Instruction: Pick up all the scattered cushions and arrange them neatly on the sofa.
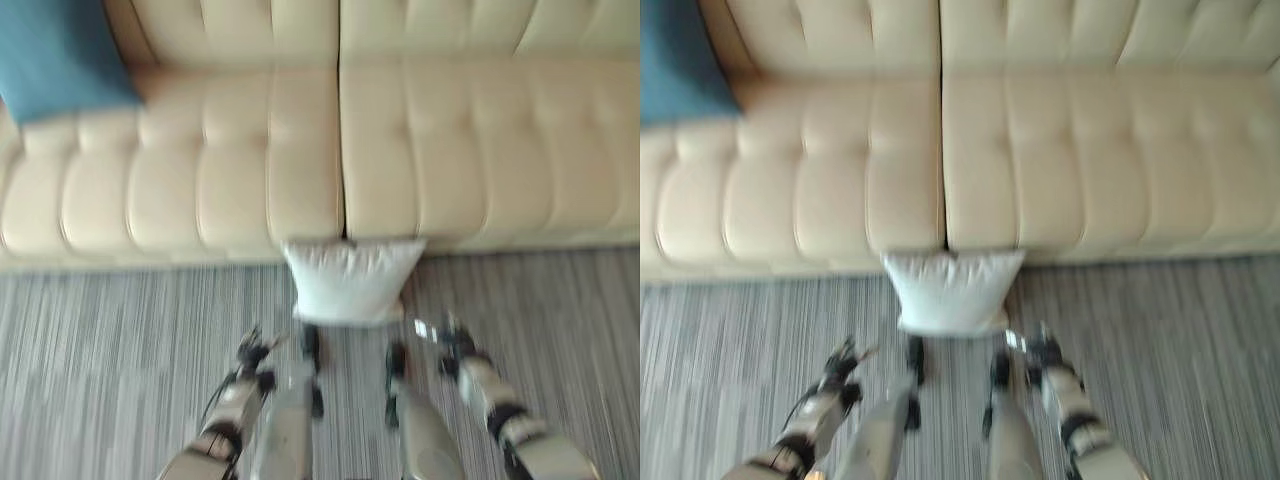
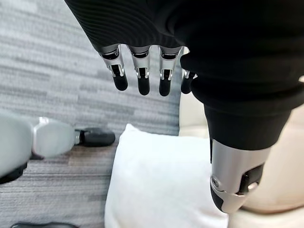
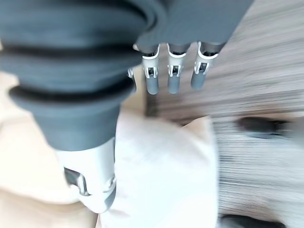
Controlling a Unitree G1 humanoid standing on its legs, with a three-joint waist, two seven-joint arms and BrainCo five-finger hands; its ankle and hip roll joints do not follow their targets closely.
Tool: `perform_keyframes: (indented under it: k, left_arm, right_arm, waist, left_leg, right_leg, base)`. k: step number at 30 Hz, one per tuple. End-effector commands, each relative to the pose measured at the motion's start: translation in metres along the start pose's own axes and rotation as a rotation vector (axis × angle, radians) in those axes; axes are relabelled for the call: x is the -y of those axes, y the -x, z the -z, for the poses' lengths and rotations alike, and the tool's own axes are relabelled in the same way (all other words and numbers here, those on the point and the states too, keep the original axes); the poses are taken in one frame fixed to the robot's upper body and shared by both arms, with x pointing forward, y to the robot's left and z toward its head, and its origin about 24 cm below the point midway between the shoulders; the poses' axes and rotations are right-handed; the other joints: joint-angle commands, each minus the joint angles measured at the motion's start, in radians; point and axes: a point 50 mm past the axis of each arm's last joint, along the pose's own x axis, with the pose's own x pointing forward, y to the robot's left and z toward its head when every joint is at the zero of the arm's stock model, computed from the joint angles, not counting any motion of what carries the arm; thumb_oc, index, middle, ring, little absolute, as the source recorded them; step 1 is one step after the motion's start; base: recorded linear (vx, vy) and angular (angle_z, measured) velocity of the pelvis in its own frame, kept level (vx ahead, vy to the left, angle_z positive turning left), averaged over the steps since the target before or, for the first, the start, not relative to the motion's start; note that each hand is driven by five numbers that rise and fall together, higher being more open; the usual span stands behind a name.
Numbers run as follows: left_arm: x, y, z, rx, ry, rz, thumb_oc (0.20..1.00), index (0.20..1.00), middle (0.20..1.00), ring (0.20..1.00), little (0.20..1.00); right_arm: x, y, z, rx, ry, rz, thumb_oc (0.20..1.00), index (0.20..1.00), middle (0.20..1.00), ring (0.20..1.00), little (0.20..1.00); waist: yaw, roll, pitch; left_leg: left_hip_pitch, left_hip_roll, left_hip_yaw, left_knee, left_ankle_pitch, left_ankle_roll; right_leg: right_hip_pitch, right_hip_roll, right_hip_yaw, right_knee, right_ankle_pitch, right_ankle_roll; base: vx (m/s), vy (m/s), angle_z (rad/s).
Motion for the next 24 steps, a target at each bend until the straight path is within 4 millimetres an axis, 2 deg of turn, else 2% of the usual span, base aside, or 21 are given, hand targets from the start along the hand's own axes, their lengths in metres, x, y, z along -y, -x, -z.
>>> perform_keyframes:
  k: [1, 2, 3, 4, 6, 7, 8, 10, 11, 12, 13, 15, 18, 19, 20, 23, 24]
  left_arm:
    - [-0.089, 0.006, 0.012, -0.053, -0.054, -0.293, 1.000, 1.000, 1.000, 1.000, 1.000]
    - [-0.106, -0.007, -0.030, 0.042, -0.088, -0.339, 1.000, 1.000, 1.000, 1.000, 1.000]
    - [-0.126, -0.013, -0.070, 0.126, -0.126, -0.394, 1.000, 1.000, 1.000, 1.000, 1.000]
    - [-0.138, -0.017, -0.108, 0.201, -0.179, -0.424, 1.000, 1.000, 1.000, 1.000, 1.000]
    - [-0.147, -0.017, -0.148, 0.281, -0.237, -0.458, 1.000, 1.000, 1.000, 1.000, 1.000]
    - [-0.157, -0.013, -0.184, 0.350, -0.292, -0.510, 1.000, 1.000, 1.000, 1.000, 1.000]
    - [-0.161, -0.009, -0.206, 0.404, -0.316, -0.535, 1.000, 1.000, 1.000, 1.000, 1.000]
    - [-0.159, -0.005, -0.228, 0.467, -0.343, -0.544, 1.000, 1.000, 1.000, 1.000, 1.000]
    - [-0.158, -0.005, -0.233, 0.480, -0.341, -0.543, 1.000, 1.000, 1.000, 1.000, 1.000]
    - [-0.150, -0.005, -0.242, 0.509, -0.334, -0.531, 1.000, 1.000, 1.000, 1.000, 1.000]
    - [-0.142, -0.006, -0.250, 0.530, -0.346, -0.513, 1.000, 1.000, 1.000, 1.000, 1.000]
    - [-0.134, -0.005, -0.262, 0.561, -0.347, -0.499, 1.000, 1.000, 1.000, 1.000, 1.000]
    - [-0.117, -0.001, -0.285, 0.652, -0.204, -0.448, 1.000, 1.000, 1.000, 1.000, 1.000]
    - [-0.106, 0.002, -0.297, 0.712, -0.115, -0.398, 1.000, 1.000, 1.000, 1.000, 1.000]
    - [-0.085, 0.007, -0.313, 0.791, -0.029, -0.311, 1.000, 1.000, 1.000, 1.000, 1.000]
    - [-0.050, 0.014, -0.332, 0.867, 0.004, -0.208, 1.000, 1.000, 1.000, 1.000, 1.000]
    - [-0.050, 0.014, -0.333, 0.867, 0.004, -0.209, 1.000, 1.000, 1.000, 1.000, 1.000]
  right_arm:
    - [0.024, 0.020, 0.038, -0.021, -0.019, 0.130, 1.000, 1.000, 1.000, 1.000, 1.000]
    - [0.036, 0.004, -0.006, 0.099, -0.030, 0.189, 1.000, 1.000, 1.000, 1.000, 1.000]
    - [0.047, -0.006, -0.040, 0.178, -0.045, 0.241, 1.000, 1.000, 1.000, 1.000, 1.000]
    - [0.054, -0.012, -0.071, 0.251, -0.048, 0.272, 1.000, 1.000, 1.000, 1.000, 1.000]
    - [0.063, -0.016, -0.104, 0.326, -0.038, 0.306, 1.000, 1.000, 1.000, 1.000, 1.000]
    - [0.073, -0.017, -0.133, 0.387, -0.017, 0.357, 1.000, 1.000, 1.000, 1.000, 1.000]
    - [0.081, -0.015, -0.150, 0.426, -0.010, 0.392, 1.000, 1.000, 1.000, 1.000, 1.000]
    - [0.090, -0.014, -0.164, 0.457, 0.020, 0.411, 1.000, 1.000, 1.000, 1.000, 1.000]
    - [0.091, -0.014, -0.165, 0.454, 0.032, 0.412, 1.000, 1.000, 1.000, 1.000, 1.000]
    - [0.090, -0.014, -0.170, 0.466, 0.047, 0.408, 1.000, 1.000, 1.000, 1.000, 1.000]
    - [0.087, -0.014, -0.178, 0.481, 0.054, 0.400, 1.000, 1.000, 1.000, 1.000, 1.000]
    - [0.082, -0.013, -0.188, 0.509, 0.056, 0.391, 1.000, 1.000, 1.000, 1.000, 1.000]
    - [0.077, -0.008, -0.210, 0.579, 0.004, 0.386, 1.000, 1.000, 1.000, 1.000, 1.000]
    - [0.071, -0.005, -0.220, 0.622, -0.067, 0.358, 1.000, 1.000, 1.000, 1.000, 1.000]
    - [0.054, 0.002, -0.239, 0.707, -0.161, 0.284, 1.000, 1.000, 1.000, 1.000, 1.000]
    - [0.023, 0.012, -0.257, 0.783, -0.253, 0.158, 1.000, 1.000, 1.000, 1.000, 1.000]
    - [0.023, 0.012, -0.257, 0.783, -0.254, 0.158, 1.000, 1.000, 1.000, 1.000, 1.000]
  waist:
    - [-0.007, -0.059, -0.138]
    - [-0.011, -0.057, -0.104]
    - [-0.016, -0.055, -0.082]
    - [-0.020, -0.052, -0.071]
    - [-0.027, -0.048, -0.061]
    - [-0.035, -0.045, -0.059]
    - [-0.037, -0.042, -0.066]
    - [-0.042, -0.037, -0.073]
    - [-0.041, -0.035, -0.082]
    - [-0.043, -0.037, -0.083]
    - [-0.039, -0.037, -0.097]
    - [-0.038, -0.037, -0.100]
    - [-0.034, -0.036, -0.099]
    - [-0.032, -0.035, -0.100]
    - [-0.032, -0.036, -0.106]
    - [-0.032, -0.040, -0.113]
    - [-0.032, -0.040, -0.116]
  left_leg:
    - [0.075, 0.035, 0.020, 0.076, -0.225, 0.055]
    - [-0.009, 0.048, 0.013, 0.116, -0.226, 0.051]
    - [-0.088, 0.053, 0.000, 0.143, -0.226, 0.048]
    - [-0.167, 0.058, -0.007, 0.169, -0.225, 0.045]
    - [-0.249, 0.065, -0.017, 0.195, -0.224, 0.041]
    - [-0.331, 0.072, -0.024, 0.218, -0.225, 0.037]
    - [-0.379, 0.068, -0.028, 0.233, -0.231, 0.037]
    - [-0.445, 0.060, -0.035, 0.260, -0.237, 0.037]
    - [-0.449, 0.061, -0.039, 0.270, -0.272, 0.030]
    - [-0.492, 0.055, -0.039, 0.272, -0.241, 0.039]
    - [-0.502, 0.053, -0.046, 0.278, -0.273, 0.034]
    - [-0.522, 0.051, -0.047, 0.283, -0.276, 0.035]
    - [-0.564, 0.046, -0.057, 0.298, -0.279, 0.038]
    - [-0.594, 0.041, -0.067, 0.324, -0.285, 0.041]
    - [-0.645, 0.035, -0.080, 0.381, -0.299, 0.046]
    - [-0.728, 0.030, -0.097, 0.496, -0.334, 0.056]
    - [-0.735, 0.030, -0.097, 0.501, -0.337, 0.056]
  right_leg:
    - [0.078, -0.044, 0.064, -0.138, -0.010, 0.083]
    - [-0.007, -0.048, 0.065, -0.095, -0.013, 0.086]
    - [-0.092, -0.048, 0.065, -0.059, -0.014, 0.090]
    - [-0.166, -0.050, 0.066, -0.033, -0.014, 0.094]
    - [-0.247, -0.058, 0.067, -0.005, -0.014, 0.098]
    - [-0.332, -0.060, 0.069, 0.020, -0.018, 0.098]
    - [-0.386, -0.058, 0.072, 0.044, -0.025, 0.098]
    - [-0.460, -0.060, 0.079, 0.078, -0.032, 0.097]
    - [-0.468, -0.056, 0.081, 0.095, -0.064, 0.102]
    - [-0.504, -0.060, 0.075, 0.093, -0.037, 0.095]
    - [-0.516, -0.054, 0.079, 0.105, -0.070, 0.100]
    - [-0.533, -0.051, 0.081, 0.109, -0.074, 0.100]
    - [-0.579, -0.049, 0.078, 0.132, -0.081, 0.099]
    - [-0.613, -0.043, 0.084, 0.167, -0.093, 0.096]
    - [-0.668, -0.035, 0.091, 0.233, -0.113, 0.089]
    - [-0.749, -0.030, 0.097, 0.349, -0.149, 0.077]
    - [-0.755, -0.030, 0.097, 0.354, -0.152, 0.077]
  base:
    - [-0.26, 0.015, -0.11]
    - [-0.26, 0.002, -0.09]
    - [-0.21, -0.012, 0.08]
    - [-0.12, -0.016, 0.21]
    - [-0.03, -0.006, -0.16]
    - [0.07, -0.022, -0.14]
    - [0.10, -0.029, 0.42]
    - [0.13, -0.026, 0.10]
    - [0.09, -0.015, 0.08]
    - [0.11, -0.044, 0.10]
    - [0.04, -0.030, 0.10]
    - [0.06, -0.035, 0.08]
    - [0.02, -0.033, 0.04]
    - [0.03, -0.060, 0.07]
    - [0.04, -0.061, 0.14]
    - [0.04, -0.034, 0.10]
    - [0.04, -0.020, -0.02]
